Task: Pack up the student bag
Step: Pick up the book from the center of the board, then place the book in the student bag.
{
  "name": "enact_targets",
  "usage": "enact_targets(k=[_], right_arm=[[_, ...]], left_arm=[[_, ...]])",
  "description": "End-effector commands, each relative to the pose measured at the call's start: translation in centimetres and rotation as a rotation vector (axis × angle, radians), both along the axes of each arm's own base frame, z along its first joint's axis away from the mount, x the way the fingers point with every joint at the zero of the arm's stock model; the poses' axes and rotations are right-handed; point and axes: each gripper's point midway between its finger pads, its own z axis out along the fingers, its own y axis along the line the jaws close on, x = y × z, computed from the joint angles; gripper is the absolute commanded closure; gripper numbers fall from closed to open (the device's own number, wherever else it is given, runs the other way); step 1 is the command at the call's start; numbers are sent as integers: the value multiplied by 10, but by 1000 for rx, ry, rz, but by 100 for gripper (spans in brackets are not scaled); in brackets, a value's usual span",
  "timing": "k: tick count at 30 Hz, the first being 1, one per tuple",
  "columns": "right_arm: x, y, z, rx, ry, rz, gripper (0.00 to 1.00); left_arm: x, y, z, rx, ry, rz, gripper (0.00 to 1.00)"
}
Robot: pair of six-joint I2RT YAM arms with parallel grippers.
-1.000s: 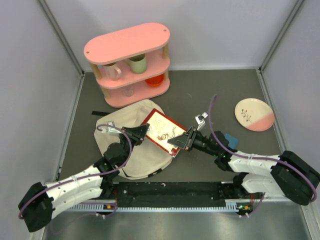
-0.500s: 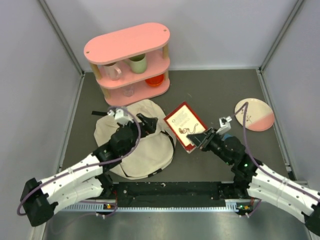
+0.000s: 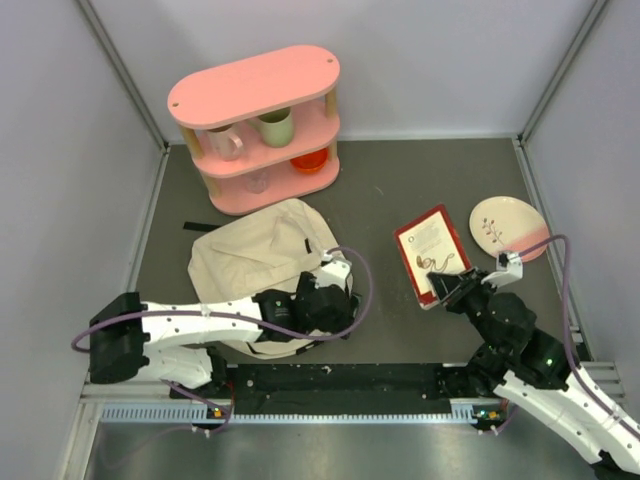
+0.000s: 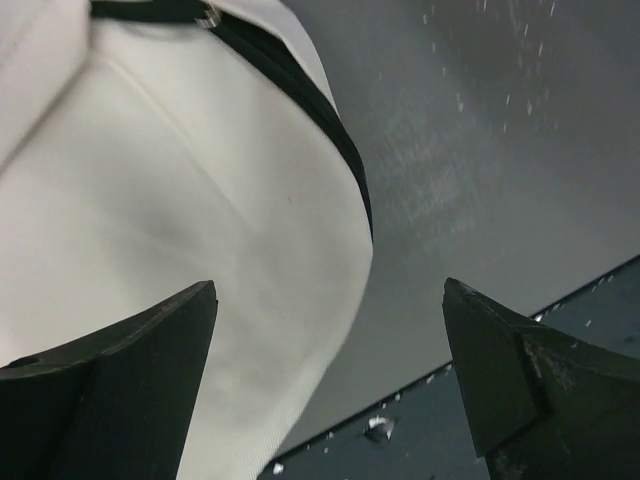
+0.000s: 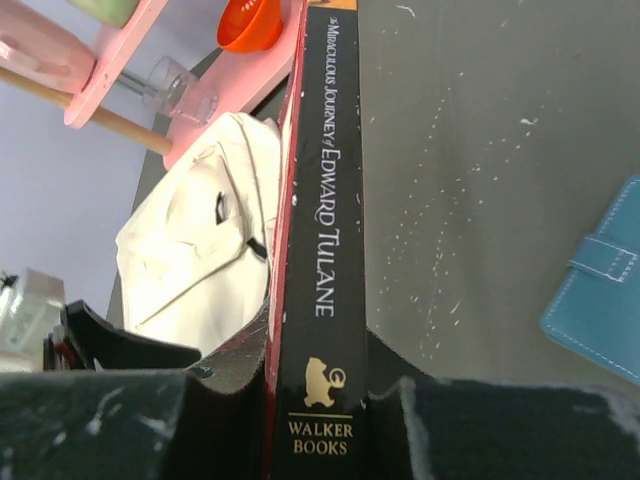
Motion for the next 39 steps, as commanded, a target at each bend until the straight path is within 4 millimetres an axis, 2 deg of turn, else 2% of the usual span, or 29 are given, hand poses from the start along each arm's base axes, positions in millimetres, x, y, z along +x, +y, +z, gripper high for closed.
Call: enact_targets(k=[1, 4, 9, 12, 16, 20, 27, 30, 34, 35, 37, 39], right_arm=[[-4, -25, 16, -7, -32, -76, 100], [-6, -22, 11, 17, -13, -69, 100], [-5, -18, -2, 15, 22, -62, 100], [-6, -14, -8, 29, 42, -50, 100], [-8, -10, -11, 42, 56, -36, 100], [-9, -9, -12, 46, 61, -28, 100], [-9, -6, -19, 49, 80, -19, 100], [-10, -4, -24, 49, 92, -13, 100], [-12, -1, -29, 48, 106, 0, 100], [-12, -1, -30, 47, 107, 0, 100], [-12, -1, -31, 45, 110, 1, 100], [-12, -1, -32, 41, 111, 1, 100]], left_arm=[[-15, 6, 1, 119, -12, 0, 1], [-21, 8, -6, 166, -5, -31, 1], [-15, 36, -22, 276, -12, 84, 2], [-16, 39, -29, 316, 0, 99, 5], [-15, 39, -32, 318, -3, 115, 14], [-13, 40, -25, 285, -19, 134, 35], [-12, 45, -13, 201, -43, 142, 57], [-14, 44, -17, 173, -41, 131, 64], [-14, 45, -18, 170, -40, 133, 80], [-14, 45, -18, 171, -40, 133, 80], [-14, 43, -17, 173, -41, 129, 87], [-14, 42, -17, 176, -40, 126, 87]])
